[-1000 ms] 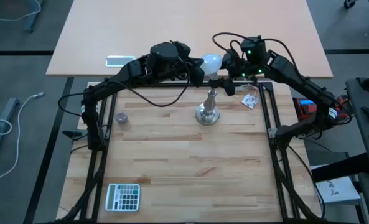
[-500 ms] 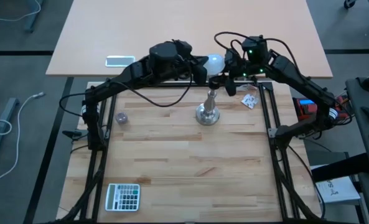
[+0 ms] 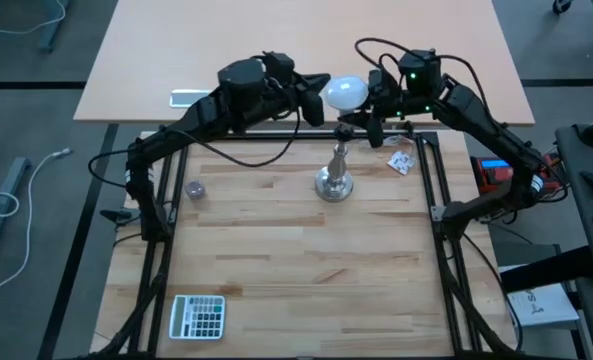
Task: Screw lightbulb
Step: Remove the lightbulb from the lamp
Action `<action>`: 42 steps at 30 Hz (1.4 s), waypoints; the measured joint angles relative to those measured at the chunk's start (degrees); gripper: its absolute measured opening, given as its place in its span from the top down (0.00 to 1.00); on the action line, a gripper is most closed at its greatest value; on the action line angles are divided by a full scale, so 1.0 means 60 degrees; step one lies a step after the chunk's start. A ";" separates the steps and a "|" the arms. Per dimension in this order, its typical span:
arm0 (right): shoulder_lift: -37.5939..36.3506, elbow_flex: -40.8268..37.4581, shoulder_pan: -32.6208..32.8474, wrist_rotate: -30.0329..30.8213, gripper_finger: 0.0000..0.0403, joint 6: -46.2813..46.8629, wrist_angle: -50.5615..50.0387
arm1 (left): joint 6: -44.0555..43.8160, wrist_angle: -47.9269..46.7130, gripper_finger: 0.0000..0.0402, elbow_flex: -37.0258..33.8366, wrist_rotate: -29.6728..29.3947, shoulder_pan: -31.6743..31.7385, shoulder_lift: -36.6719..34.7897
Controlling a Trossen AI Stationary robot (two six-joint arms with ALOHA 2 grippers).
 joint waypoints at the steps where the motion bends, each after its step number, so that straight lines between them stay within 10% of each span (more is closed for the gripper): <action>1: -0.0017 0.0030 -0.0051 0.0003 0.64 0.0125 0.0002 | 0.0057 0.0044 0.98 0.0000 -0.0001 0.0000 -0.0054; 22: -0.1097 -0.0543 -0.1368 -0.0545 0.64 0.0226 -0.0487 | 0.0653 -0.0284 0.90 0.0018 -0.0008 0.0000 -0.0489; 42: -0.4345 -0.6530 -0.2663 -0.1199 0.64 0.3415 0.1545 | 0.0682 -0.0504 0.88 0.0018 -0.0478 0.0007 -0.0494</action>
